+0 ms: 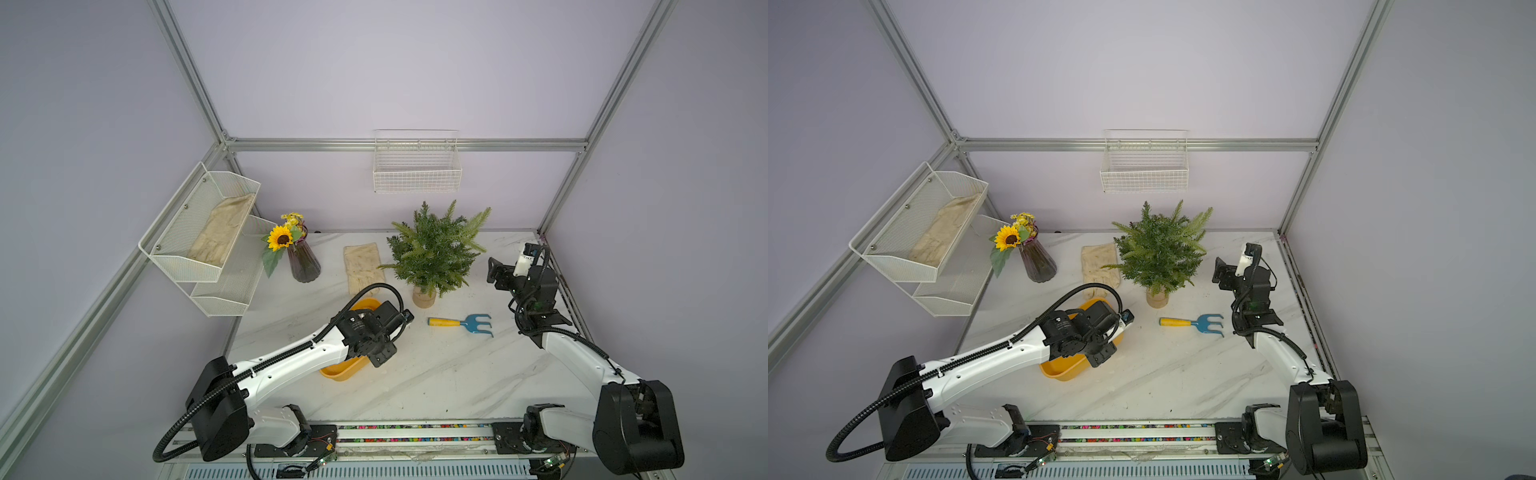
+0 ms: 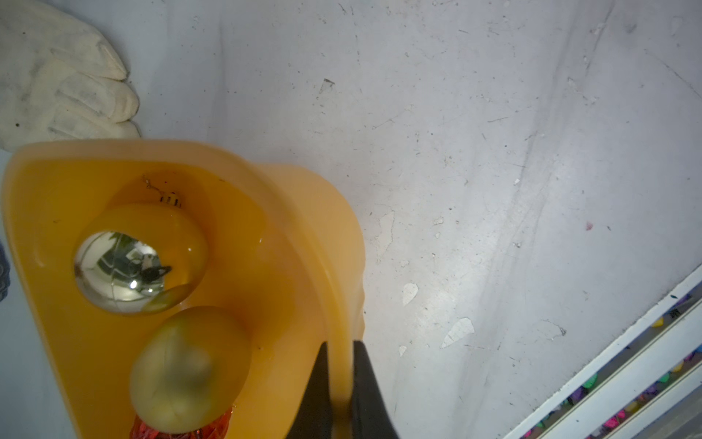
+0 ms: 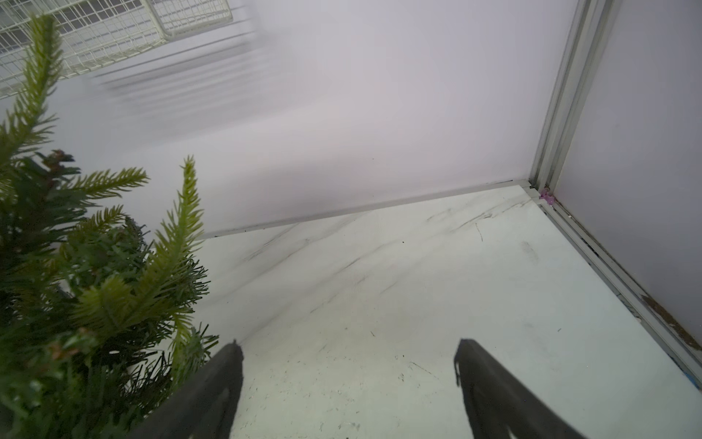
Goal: Decorate the small christmas tree with ornaments
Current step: Move the container to the center of the board.
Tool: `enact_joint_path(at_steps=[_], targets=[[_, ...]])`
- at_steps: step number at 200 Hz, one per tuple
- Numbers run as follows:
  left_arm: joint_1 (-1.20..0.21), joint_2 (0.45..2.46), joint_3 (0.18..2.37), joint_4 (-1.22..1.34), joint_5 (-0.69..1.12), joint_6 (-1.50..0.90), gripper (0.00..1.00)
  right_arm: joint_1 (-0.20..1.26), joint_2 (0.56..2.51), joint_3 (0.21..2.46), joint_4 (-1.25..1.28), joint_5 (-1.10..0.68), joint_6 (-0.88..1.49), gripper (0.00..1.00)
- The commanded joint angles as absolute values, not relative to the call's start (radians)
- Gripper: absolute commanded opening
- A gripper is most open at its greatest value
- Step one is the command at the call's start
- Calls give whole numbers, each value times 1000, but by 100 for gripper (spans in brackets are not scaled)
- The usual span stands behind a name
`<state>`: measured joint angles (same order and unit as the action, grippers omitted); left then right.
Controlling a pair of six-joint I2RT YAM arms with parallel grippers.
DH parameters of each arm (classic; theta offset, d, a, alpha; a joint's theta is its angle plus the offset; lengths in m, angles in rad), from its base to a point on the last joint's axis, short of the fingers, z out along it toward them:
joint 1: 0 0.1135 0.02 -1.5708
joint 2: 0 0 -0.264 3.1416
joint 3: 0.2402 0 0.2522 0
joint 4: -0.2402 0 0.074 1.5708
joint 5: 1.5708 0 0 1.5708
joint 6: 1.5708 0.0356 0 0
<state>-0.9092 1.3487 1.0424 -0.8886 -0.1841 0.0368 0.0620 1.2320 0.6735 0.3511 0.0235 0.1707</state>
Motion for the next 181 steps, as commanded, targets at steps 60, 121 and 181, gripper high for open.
enact_joint_path(at_steps=[60,121,181], targets=[[-1034,1325,1108,-817,-84,217,0,66,1212,683,368,18,149,89],[-1216,1551,1223,-769,-183,201,0,66,1202,681,364,27,149,89],[-1377,1829,1461,-858,-217,109,0,65,1193,680,360,18,160,89]])
